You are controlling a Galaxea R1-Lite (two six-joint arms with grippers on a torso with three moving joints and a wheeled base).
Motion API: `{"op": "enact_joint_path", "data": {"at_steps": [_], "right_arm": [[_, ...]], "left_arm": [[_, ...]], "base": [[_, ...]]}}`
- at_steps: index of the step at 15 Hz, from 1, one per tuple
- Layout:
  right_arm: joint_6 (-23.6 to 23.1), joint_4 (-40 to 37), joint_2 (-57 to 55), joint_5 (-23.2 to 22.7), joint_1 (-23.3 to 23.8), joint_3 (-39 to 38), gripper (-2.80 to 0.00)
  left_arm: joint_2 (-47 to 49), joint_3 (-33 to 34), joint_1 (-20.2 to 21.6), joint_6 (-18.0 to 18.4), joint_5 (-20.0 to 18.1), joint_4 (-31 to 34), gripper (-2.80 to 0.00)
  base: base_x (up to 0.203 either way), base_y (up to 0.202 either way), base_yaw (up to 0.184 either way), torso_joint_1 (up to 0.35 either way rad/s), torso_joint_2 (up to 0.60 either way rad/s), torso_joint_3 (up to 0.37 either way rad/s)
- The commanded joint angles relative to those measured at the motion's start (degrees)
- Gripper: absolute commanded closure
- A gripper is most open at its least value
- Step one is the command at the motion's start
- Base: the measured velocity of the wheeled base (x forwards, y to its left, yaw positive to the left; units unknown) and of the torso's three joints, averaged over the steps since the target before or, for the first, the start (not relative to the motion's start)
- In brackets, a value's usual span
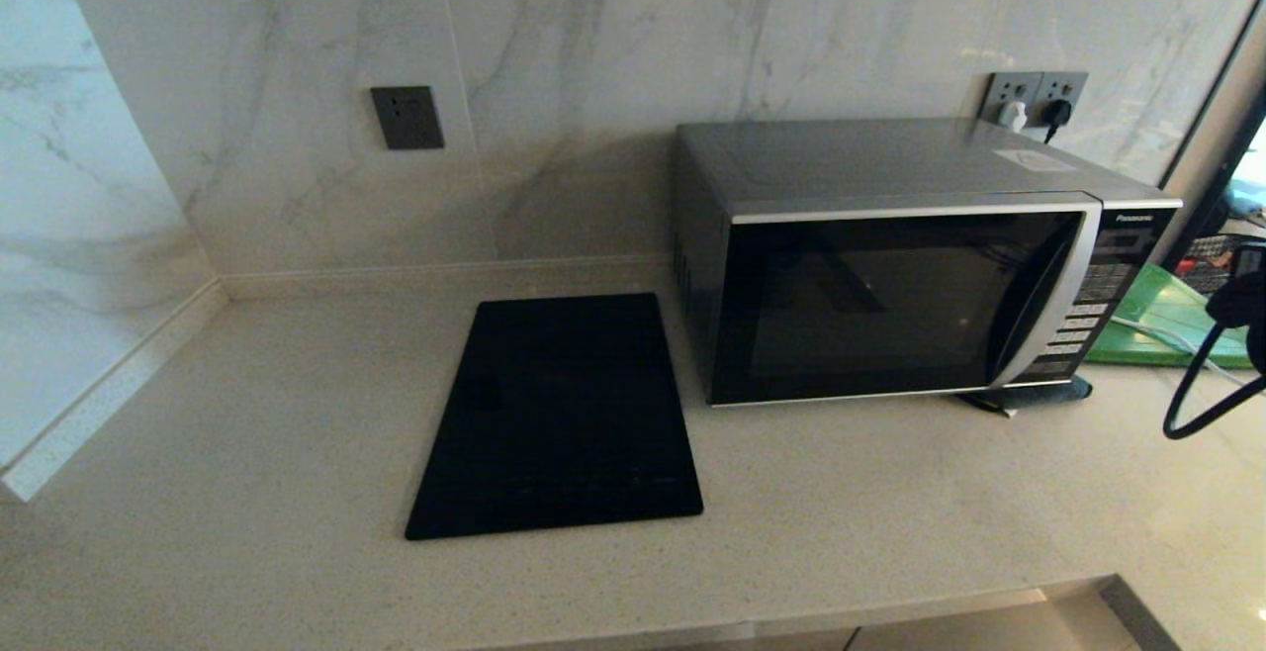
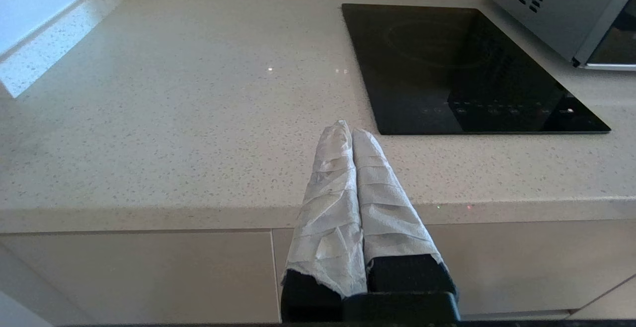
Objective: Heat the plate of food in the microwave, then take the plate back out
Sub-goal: Open the microwave oven
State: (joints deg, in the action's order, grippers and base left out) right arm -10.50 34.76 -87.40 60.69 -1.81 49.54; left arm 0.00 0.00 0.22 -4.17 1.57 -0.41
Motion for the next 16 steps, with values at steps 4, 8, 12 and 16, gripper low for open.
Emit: {"op": "enact_joint_path", "data": {"at_steps": [4, 8, 12, 16], "right_arm": [[10.16, 0.38, -9.67, 5.03, -4.81, 3.74, -2.80], [13.89, 0.32, -16.94, 11.99, -8.52, 8.33, -2.80], [14.20, 0.15, -21.03, 12.88, -8.21, 14.42, -2.80], [14.45, -2.61, -21.24, 10.61, -5.98, 14.30, -2.80]], "left_arm": [[0.09, 0.00, 0.04, -0.05, 0.02, -0.02, 0.00], [0.09, 0.00, 0.04, -0.05, 0.02, -0.02, 0.00], [0.09, 0.00, 0.04, -0.05, 0.02, -0.02, 0.00], [0.09, 0.00, 0.04, -0.05, 0.02, -0.02, 0.00]], "base": [[0.000, 0.000, 0.000, 0.000, 0.00, 0.000], [0.000, 0.000, 0.000, 0.000, 0.00, 0.000], [0.000, 0.000, 0.000, 0.000, 0.00, 0.000], [0.000, 0.000, 0.000, 0.000, 0.00, 0.000]]}}
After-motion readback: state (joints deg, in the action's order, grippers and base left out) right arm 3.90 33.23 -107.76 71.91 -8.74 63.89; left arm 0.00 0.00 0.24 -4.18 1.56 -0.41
